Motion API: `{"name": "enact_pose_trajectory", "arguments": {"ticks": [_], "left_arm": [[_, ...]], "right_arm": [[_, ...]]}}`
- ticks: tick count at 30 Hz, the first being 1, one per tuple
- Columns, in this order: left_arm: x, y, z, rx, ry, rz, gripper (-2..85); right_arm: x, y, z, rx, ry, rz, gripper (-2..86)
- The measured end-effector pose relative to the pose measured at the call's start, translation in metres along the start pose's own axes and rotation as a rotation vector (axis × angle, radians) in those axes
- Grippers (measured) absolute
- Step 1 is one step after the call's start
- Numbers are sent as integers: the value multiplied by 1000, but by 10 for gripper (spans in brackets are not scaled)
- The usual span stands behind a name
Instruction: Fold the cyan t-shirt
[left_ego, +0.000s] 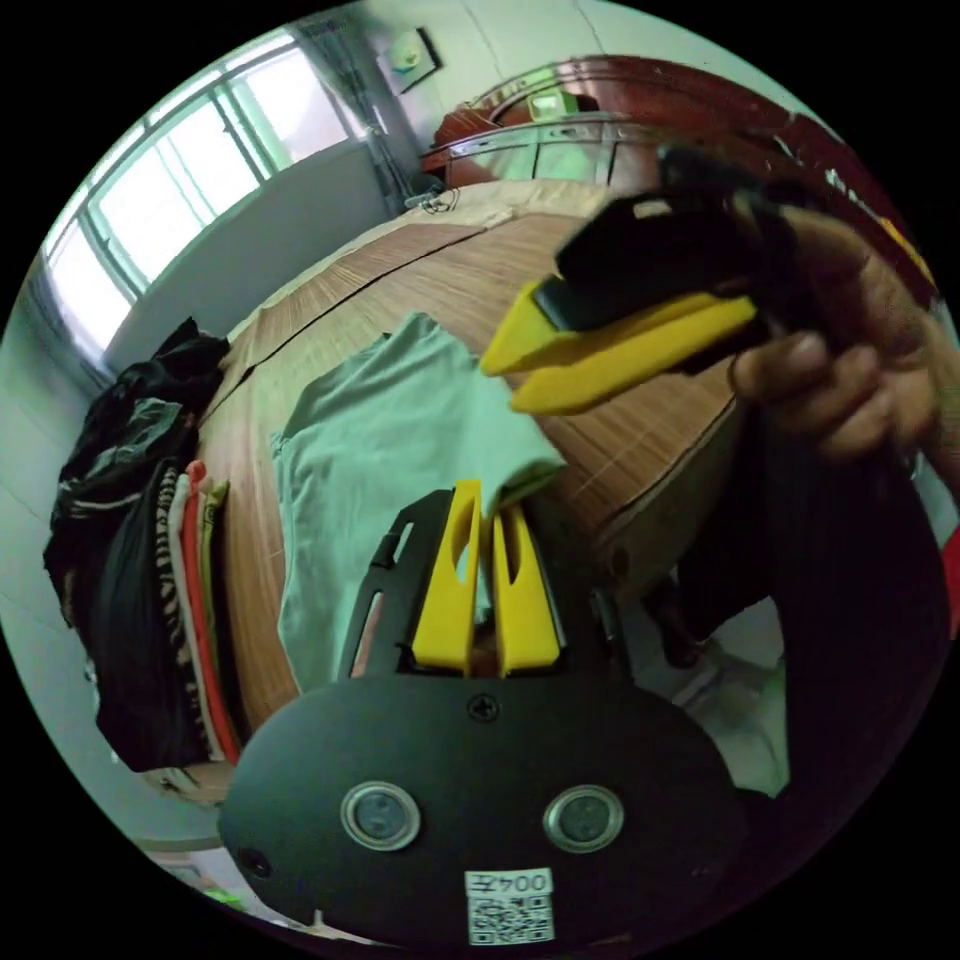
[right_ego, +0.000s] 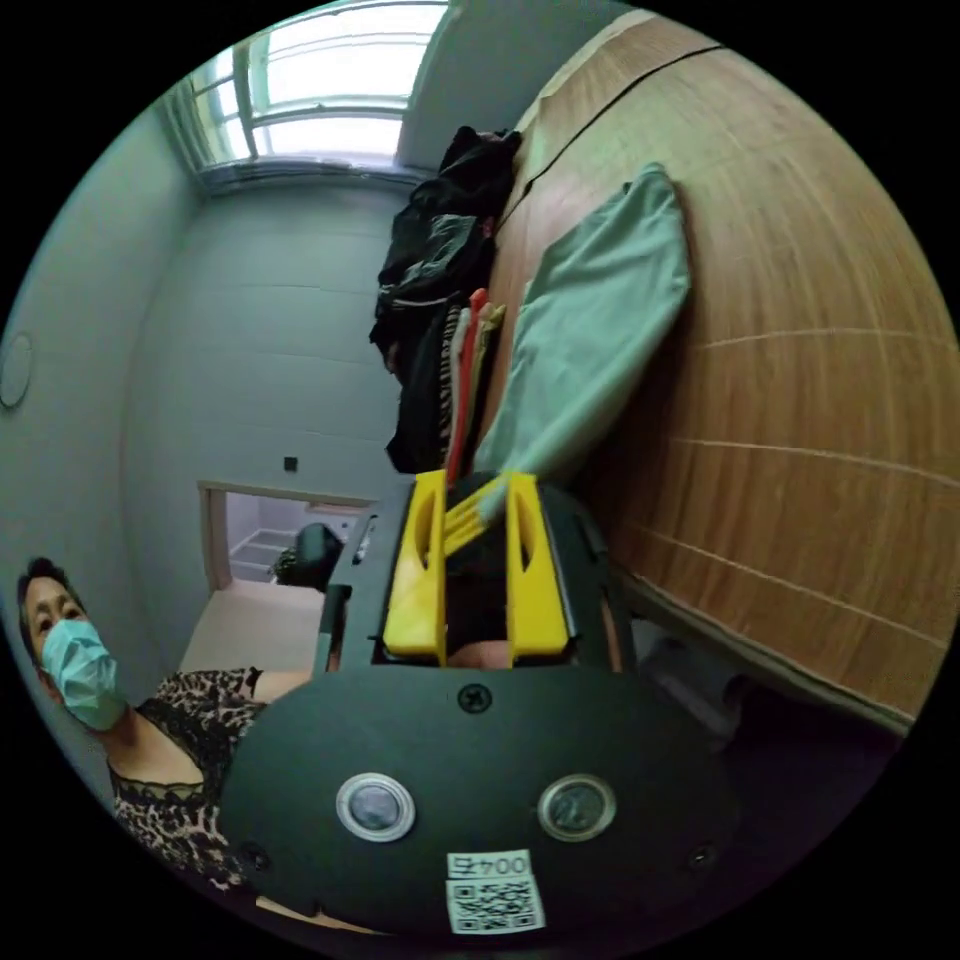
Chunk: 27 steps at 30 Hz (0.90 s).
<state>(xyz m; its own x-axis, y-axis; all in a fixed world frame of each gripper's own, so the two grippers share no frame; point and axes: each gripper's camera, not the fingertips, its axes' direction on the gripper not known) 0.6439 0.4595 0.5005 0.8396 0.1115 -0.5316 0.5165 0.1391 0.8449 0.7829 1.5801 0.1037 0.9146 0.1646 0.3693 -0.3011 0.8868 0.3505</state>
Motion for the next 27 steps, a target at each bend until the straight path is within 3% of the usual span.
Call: {"name": "enact_pose_trajectory", "arguments": {"ticks": [2, 8, 15, 18, 23, 27], "left_arm": [[-13, 5, -19, 31, 37, -39, 7], [-47, 21, -62, 76, 129, -110, 1], [-75, 35, -116, 131, 187, -149, 0], [-92, 45, -139, 170, 230, -173, 0], [-121, 62, -165, 195, 296, -225, 0], [-154, 73, -196, 255, 308, -302, 0]], "right_arm": [[27, -11, -12, 57, -20, 99, 151], [65, -49, -9, 88, -99, 218, 198], [72, -136, 23, 58, -105, 245, 206], [71, -173, 42, 37, -84, 235, 171], [71, -209, 83, -35, -33, 252, 35], [27, -217, 88, 41, -56, 138, 19]]}}
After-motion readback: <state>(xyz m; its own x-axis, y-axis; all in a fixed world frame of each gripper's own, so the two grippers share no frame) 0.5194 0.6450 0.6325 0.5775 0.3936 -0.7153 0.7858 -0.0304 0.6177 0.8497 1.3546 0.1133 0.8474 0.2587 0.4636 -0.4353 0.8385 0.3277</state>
